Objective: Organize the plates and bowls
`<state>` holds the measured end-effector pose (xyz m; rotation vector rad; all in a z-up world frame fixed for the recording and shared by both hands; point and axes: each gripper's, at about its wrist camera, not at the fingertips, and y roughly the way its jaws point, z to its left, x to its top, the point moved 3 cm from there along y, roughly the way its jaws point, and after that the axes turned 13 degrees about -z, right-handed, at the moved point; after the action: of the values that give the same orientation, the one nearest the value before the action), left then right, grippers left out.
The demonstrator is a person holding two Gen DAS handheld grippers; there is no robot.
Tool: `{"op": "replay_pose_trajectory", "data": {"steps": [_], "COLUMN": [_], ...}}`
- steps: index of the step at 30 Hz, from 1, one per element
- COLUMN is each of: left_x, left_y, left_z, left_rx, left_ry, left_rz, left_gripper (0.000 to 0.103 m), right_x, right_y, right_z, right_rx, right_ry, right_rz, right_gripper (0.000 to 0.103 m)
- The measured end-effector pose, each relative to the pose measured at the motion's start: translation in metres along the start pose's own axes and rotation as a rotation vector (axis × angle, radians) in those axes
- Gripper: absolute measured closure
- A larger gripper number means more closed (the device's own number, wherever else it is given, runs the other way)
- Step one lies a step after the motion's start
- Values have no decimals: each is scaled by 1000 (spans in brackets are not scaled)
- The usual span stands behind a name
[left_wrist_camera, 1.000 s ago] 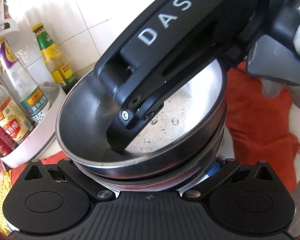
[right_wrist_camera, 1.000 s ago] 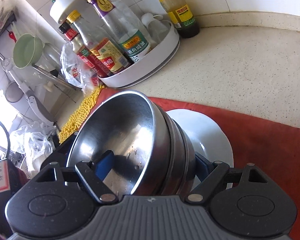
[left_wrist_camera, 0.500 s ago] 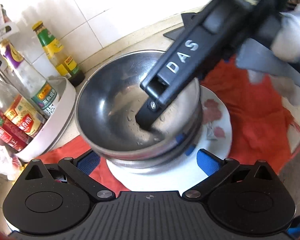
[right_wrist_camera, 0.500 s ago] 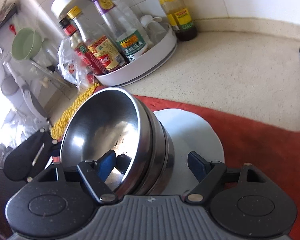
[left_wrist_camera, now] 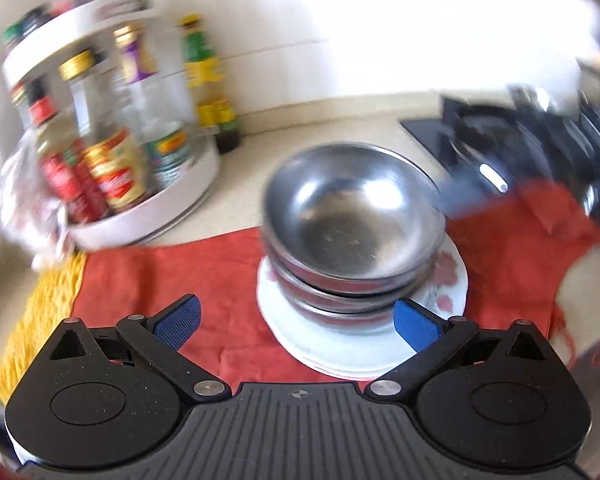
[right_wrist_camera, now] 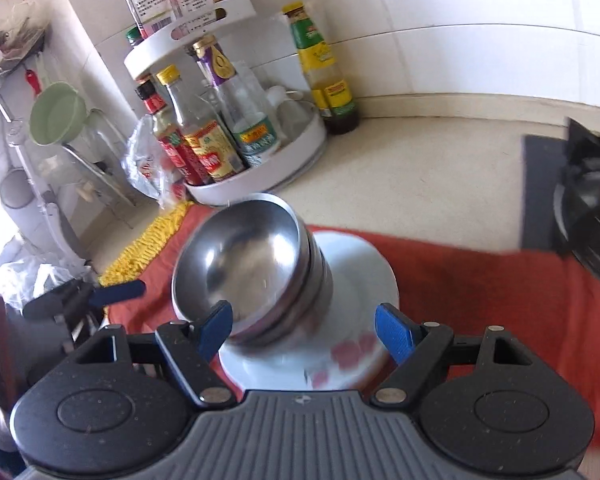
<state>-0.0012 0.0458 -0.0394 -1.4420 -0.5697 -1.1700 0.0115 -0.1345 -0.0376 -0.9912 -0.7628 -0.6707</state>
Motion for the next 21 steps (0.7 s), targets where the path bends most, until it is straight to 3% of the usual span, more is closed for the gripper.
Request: {"op": "replay_pose_trajectory", "data": {"steps": [3,8,13,21], "left_x": [-2,-13,-20,-34], "left_y": [1,-9,-17,-26], "left_z": [13,14,20,22], "left_rx": [16,62,61,61], "left_ry": [-114,-117,-169,-194], "left_rz": [20,35,45,65], "left_gripper": [0,0,0,0], "right_x": [-23,-47,-67,-87], "right_y": [-14,-26,-32,-36], "right_z": [14,27,41,61], "right_rx": [-103,-194,-299,-361], "right_ry": [-28,48,39,74], "right_rz": [-32,-62,-83,-75], "right_gripper": [24,23,21,18]}}
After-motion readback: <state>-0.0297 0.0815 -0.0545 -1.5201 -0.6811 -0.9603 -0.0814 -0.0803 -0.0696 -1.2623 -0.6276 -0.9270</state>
